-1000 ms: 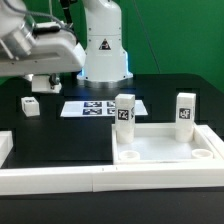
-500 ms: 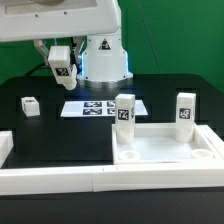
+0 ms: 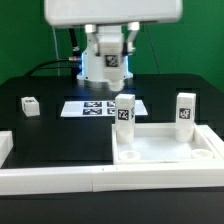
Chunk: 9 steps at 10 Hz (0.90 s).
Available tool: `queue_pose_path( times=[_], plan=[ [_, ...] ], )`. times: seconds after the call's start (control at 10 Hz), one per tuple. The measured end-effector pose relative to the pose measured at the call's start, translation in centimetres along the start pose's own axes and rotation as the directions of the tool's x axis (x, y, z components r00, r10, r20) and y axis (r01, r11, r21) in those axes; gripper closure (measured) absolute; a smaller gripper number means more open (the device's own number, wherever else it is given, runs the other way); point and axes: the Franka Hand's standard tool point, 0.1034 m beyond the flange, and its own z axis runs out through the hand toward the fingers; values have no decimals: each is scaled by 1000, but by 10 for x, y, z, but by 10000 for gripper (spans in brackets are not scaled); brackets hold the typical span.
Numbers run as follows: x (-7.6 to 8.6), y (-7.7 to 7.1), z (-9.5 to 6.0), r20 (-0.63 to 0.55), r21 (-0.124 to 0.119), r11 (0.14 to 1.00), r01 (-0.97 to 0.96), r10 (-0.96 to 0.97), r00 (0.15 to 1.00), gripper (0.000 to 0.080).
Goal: Assemble square table
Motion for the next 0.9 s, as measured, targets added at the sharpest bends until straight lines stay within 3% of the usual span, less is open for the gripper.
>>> queue_pose_path(
  times=[0.2, 0.3, 0.4, 0.7, 0.8, 0.9],
  plan=[
    [-8, -64, 11, -147, 76, 993, -95, 105, 984, 512],
    [-15, -77, 16, -167, 98, 988, -121, 136, 976, 512],
    [-14, -79, 16, -215, 114, 987, -116, 138, 967, 512],
    [-17, -76, 19, -201, 103, 989, -109, 128, 971, 512],
    [-28, -81, 31, -187, 85, 993, -85, 100, 977, 512],
    [-36, -92, 46, -170, 51, 999, -2, 10, 985, 512]
  ],
)
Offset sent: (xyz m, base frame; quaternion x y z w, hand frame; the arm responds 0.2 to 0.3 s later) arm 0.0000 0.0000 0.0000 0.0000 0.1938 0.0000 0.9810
